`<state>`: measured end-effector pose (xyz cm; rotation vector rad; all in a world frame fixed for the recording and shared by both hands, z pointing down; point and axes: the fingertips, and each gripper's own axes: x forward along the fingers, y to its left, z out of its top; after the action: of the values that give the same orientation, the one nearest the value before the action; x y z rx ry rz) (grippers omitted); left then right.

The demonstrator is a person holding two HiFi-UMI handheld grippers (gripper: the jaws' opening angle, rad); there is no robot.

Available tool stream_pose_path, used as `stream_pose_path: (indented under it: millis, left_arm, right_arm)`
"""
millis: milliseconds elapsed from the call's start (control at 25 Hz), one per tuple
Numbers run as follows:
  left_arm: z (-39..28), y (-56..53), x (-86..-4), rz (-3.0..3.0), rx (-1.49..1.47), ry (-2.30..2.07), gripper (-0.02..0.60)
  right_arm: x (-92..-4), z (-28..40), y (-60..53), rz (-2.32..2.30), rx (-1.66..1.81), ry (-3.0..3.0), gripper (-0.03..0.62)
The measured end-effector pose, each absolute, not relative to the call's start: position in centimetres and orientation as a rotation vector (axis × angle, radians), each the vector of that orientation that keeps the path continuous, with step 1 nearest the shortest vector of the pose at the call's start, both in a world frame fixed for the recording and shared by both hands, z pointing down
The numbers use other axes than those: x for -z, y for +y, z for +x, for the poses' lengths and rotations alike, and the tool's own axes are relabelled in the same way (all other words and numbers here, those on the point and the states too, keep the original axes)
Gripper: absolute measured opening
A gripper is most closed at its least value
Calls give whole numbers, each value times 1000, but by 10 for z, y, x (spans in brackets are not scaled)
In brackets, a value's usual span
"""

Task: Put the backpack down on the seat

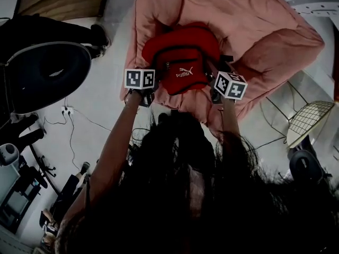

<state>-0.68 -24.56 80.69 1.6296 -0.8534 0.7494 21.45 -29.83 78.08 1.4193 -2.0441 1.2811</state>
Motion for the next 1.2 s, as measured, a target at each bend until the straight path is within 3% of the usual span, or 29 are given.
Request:
stream_pose_path:
  millis: [480, 920, 1040, 1200]
  left_arm:
    - [-38, -192, -651, 1817, -294, -960, 290]
    - [-84, -61, -502, 2168, -86, -977, 287]
    - [-111, -19, -491, 2202, -60, -991, 241]
    - [-140, 26, -484, 2217, -48, -1025, 152]
  right_arm:
    - [-657, 189, -221, 1460, -996, -2190, 225]
    - [-522, 98, -94, 1505, -866, -2440, 224]
    - [-497, 67, -57, 1525, -831, -2489, 208]
    - [-478, 33, -7, 1522, -781, -2505, 133]
